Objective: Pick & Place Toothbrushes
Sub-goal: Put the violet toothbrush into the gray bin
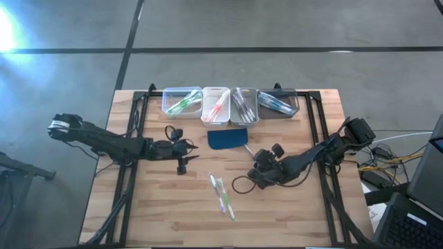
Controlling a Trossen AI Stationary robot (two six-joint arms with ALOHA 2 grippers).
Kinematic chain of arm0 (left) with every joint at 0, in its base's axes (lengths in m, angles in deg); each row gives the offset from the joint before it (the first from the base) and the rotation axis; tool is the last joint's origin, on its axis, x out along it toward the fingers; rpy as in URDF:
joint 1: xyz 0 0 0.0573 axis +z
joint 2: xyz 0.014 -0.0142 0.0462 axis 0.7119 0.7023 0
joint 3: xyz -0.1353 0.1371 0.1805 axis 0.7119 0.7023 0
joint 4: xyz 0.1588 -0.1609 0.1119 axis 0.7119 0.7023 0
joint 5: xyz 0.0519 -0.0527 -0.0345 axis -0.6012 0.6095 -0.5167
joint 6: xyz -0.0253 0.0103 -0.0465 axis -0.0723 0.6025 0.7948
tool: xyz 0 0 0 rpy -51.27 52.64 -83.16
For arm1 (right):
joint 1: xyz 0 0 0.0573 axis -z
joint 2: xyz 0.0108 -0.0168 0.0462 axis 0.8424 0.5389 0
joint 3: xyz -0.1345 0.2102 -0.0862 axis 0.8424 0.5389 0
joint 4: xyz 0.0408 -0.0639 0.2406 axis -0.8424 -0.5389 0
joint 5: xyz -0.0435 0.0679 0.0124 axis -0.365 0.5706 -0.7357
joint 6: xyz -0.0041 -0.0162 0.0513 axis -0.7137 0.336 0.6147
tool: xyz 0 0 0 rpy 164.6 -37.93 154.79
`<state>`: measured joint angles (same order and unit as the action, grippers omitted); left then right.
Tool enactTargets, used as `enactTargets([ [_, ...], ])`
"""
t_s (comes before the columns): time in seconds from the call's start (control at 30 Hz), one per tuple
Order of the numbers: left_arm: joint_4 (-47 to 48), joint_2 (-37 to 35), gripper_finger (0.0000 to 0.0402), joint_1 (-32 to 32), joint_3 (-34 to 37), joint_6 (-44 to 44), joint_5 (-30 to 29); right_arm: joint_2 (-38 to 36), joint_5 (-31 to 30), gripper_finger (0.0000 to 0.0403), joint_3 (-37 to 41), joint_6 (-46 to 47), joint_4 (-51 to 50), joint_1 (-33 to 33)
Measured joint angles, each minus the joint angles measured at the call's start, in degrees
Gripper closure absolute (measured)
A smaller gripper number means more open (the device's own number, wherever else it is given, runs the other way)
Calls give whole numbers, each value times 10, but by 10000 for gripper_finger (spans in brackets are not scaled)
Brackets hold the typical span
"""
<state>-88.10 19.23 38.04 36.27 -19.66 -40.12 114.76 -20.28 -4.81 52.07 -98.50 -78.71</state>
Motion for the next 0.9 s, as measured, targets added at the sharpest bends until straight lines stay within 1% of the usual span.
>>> enactTargets([
  [0.17,0,0,227,0,0,0,0,0,25,270,1,2,9,2],
  [0.4,0,0,227,0,0,0,0,0,55,246,3,-13,14,23],
  [0.63,0,0,227,0,0,0,0,0,120,231,21,-5,15,26],
  [0.77,0,0,227,0,0,0,0,-1,148,232,41,9,31,26],
  [0.9,0,0,227,0,0,0,0,-3,170,253,52,5,51,23],
])
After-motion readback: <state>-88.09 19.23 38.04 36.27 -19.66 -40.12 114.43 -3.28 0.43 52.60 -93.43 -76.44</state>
